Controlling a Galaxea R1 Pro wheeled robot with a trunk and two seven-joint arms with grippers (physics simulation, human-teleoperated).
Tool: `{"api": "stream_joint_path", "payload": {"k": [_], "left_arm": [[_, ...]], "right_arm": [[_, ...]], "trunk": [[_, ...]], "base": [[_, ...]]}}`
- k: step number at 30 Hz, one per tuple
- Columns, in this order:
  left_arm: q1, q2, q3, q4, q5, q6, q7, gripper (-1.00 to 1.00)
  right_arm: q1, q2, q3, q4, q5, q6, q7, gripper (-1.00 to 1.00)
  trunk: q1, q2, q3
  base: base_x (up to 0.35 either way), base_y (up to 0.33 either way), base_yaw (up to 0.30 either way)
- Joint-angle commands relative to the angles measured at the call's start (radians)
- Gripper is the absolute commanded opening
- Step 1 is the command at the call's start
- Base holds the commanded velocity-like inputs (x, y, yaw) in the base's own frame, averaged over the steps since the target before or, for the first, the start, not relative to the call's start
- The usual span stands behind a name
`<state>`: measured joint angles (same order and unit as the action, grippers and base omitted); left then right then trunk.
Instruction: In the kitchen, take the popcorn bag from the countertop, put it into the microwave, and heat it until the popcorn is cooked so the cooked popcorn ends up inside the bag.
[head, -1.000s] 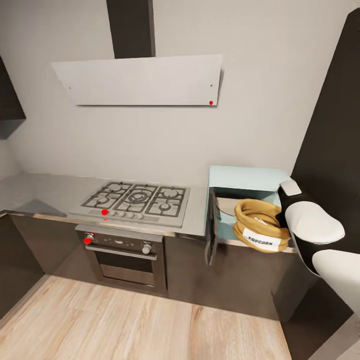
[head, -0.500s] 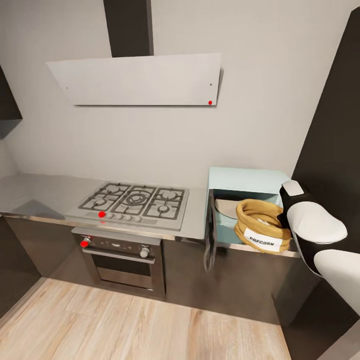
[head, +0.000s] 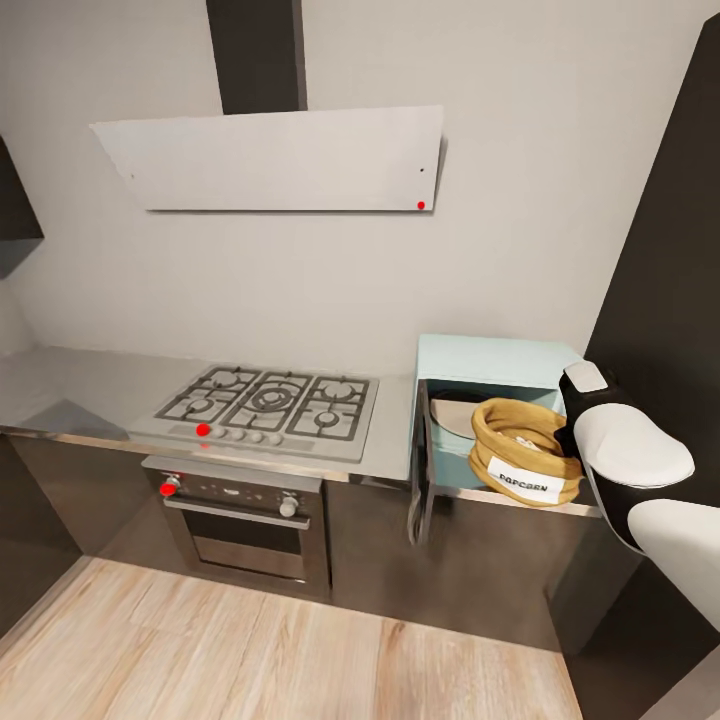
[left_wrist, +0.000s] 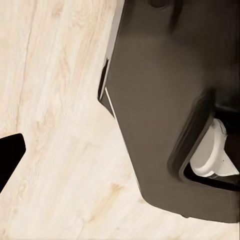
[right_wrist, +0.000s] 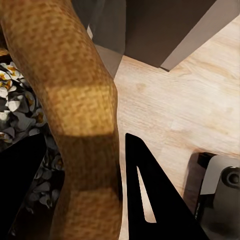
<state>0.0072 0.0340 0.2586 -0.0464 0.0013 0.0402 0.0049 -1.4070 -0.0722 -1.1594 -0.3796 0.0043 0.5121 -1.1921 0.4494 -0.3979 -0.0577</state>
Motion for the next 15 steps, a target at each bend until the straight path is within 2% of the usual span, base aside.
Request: {"api": "stream_joint_path", "payload": {"k": [1, 4, 15], "left_arm": [[0.001, -0.005, 0.004, -0.008, 0.000, 0.005, 0.001, 1.00], [0.001, -0.027, 0.004, -0.018, 0.000, 0.008, 0.001, 1.00], [0.001, -0.029, 0.004, -0.020, 0.000, 0.005, 0.000, 1.00]], "right_arm": [[-0.001, 0.000, -0.002, -0.001, 0.000, 0.010, -0.003, -1.00], [-0.001, 0.000, -0.002, -0.001, 0.000, 0.012, -0.003, -1.00], [-0.001, 0.000, -0.002, -0.001, 0.000, 0.013, 0.000, -1.00]], "trunk": [[0.001, -0.002, -0.002], [0.008, -0.016, -0.008], [0.050, -0.093, -0.043]], "base": [[0.000, 0.000, 0.000], [0.000, 0.000, 0.000], [0.000, 0.000, 0.000]]}}
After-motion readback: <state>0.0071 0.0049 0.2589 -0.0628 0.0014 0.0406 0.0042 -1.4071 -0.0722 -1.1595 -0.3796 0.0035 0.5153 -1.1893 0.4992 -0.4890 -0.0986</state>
